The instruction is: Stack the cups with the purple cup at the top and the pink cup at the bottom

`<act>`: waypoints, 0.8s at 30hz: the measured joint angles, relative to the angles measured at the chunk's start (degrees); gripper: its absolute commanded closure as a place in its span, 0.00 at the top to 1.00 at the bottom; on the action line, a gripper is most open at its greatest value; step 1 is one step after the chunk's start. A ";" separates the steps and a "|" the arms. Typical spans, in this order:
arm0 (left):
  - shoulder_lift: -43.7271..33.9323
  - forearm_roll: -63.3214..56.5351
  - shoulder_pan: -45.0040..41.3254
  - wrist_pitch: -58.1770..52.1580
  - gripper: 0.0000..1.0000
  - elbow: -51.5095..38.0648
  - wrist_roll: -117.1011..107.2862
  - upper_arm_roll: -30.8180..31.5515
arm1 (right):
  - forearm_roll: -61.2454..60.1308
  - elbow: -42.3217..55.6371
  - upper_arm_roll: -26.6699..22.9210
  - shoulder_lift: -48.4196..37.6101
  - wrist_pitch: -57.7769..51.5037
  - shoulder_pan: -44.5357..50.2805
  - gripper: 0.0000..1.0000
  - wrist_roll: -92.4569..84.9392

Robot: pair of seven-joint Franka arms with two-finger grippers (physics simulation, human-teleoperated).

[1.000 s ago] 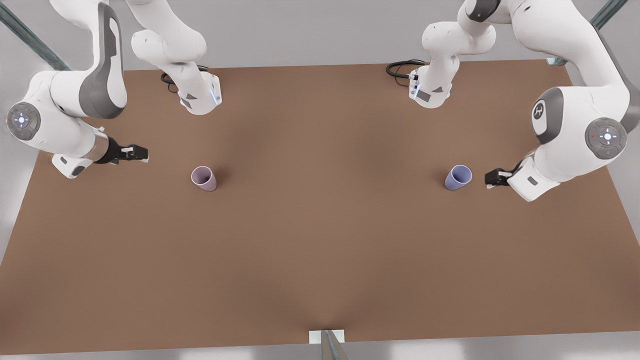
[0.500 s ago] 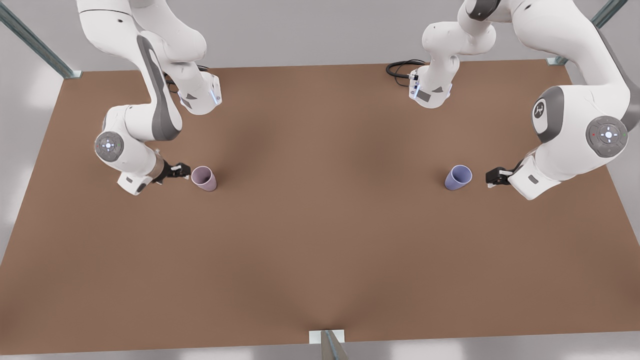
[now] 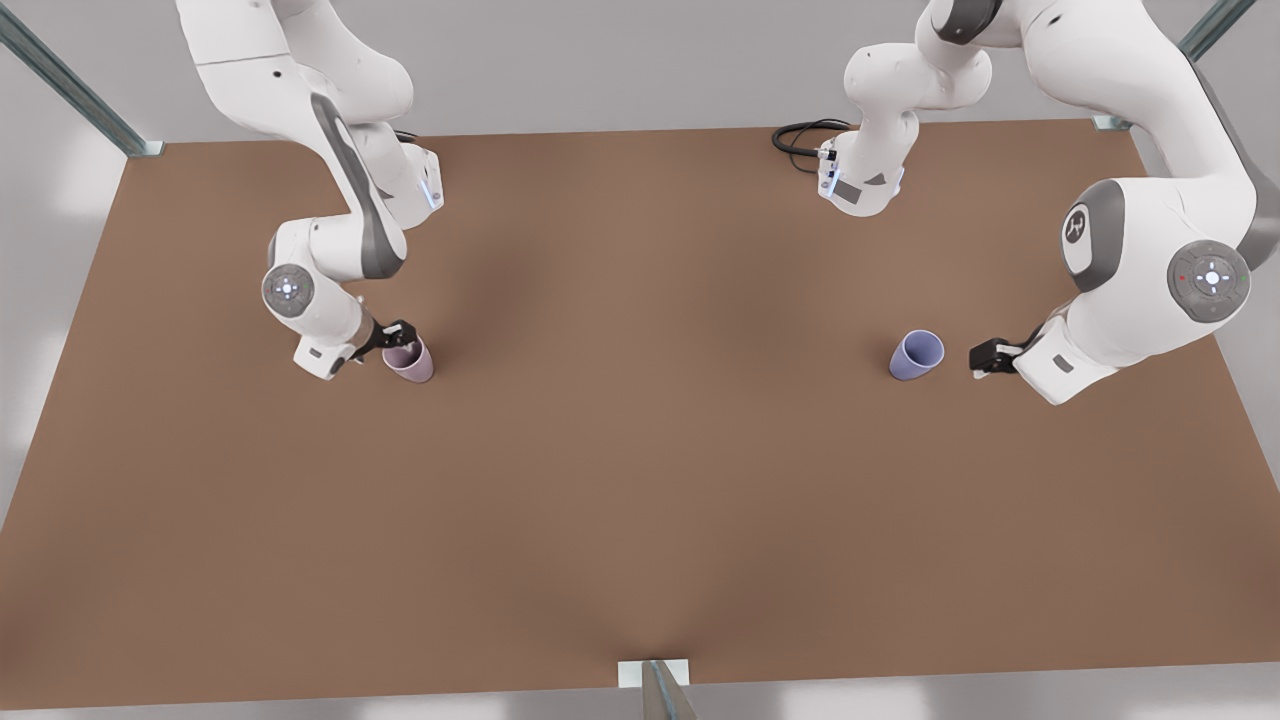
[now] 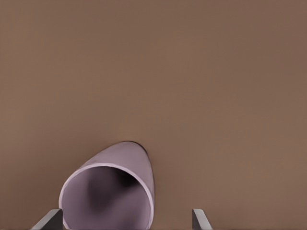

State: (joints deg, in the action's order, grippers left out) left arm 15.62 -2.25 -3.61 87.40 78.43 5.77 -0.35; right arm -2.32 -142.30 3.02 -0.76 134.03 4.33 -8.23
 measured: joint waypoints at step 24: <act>0.64 0.08 0.00 0.02 1.00 0.00 0.23 0.00 | -1.05 -4.09 0.12 4.95 8.18 -4.59 0.82 -1.85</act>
State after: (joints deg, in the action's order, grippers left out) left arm 16.25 -2.17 -3.60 87.42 78.42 5.99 -0.35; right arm -3.36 -146.39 3.14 4.19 142.21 -0.26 -10.08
